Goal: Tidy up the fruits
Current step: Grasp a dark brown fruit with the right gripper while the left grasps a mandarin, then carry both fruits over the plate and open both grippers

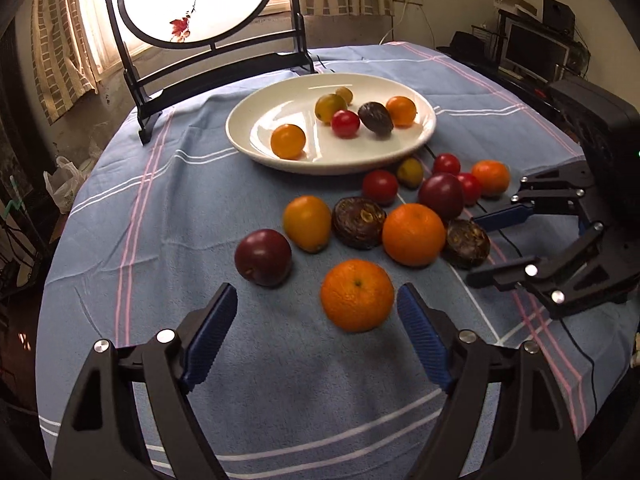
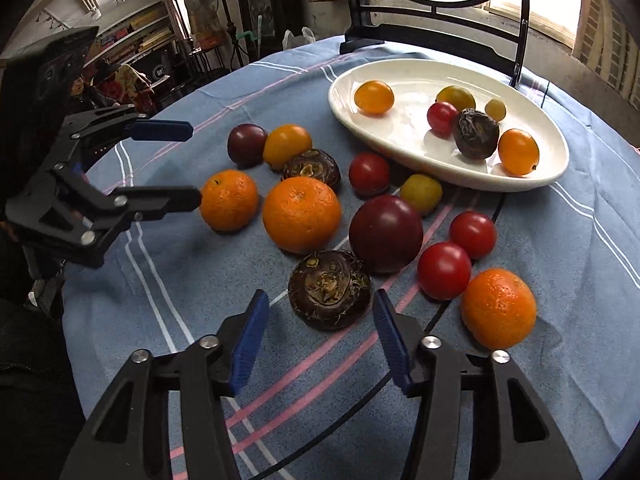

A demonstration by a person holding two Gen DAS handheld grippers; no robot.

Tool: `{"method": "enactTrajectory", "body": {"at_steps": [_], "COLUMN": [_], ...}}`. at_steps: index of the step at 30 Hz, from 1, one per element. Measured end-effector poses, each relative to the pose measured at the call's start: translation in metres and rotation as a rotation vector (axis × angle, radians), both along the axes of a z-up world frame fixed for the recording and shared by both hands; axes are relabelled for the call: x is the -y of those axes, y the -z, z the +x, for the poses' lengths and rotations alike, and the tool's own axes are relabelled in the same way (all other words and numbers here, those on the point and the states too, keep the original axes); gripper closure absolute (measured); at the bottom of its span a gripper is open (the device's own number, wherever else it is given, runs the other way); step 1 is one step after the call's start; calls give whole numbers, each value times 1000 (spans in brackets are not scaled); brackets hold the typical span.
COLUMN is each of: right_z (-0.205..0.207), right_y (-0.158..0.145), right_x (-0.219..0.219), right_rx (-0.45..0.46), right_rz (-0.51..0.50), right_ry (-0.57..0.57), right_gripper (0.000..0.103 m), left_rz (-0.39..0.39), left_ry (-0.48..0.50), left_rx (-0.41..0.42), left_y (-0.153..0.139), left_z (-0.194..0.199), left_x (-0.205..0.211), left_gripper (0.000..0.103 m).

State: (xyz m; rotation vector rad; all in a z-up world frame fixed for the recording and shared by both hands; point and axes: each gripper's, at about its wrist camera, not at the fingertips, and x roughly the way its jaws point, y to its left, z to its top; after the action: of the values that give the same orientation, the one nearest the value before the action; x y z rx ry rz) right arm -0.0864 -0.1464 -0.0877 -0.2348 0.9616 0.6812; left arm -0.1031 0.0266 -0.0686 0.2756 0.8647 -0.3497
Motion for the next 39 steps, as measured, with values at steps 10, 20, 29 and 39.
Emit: {"method": "enactTrajectory", "body": {"at_steps": [10,20,29,39], "right_z": [-12,-12,20,67], "right_y": [-17,-39,-94,-115], "right_x": [21,37,46,59], "right_rx": [24,73,224,271], "right_rz": [45,86,129,161], "right_ry": [48,71,111,176], "right_gripper": [61,61,61,61], "left_rz": [-2,-32,-55,-49], "left_ry": [20,28,-37,-104], "left_rx": [-56,15,169,178], "left_y": [18,-21,-79,-77], "left_z": [16,18,72,126], "left_x": [25,22,38,54], "left_gripper": [48,60,60,60]}}
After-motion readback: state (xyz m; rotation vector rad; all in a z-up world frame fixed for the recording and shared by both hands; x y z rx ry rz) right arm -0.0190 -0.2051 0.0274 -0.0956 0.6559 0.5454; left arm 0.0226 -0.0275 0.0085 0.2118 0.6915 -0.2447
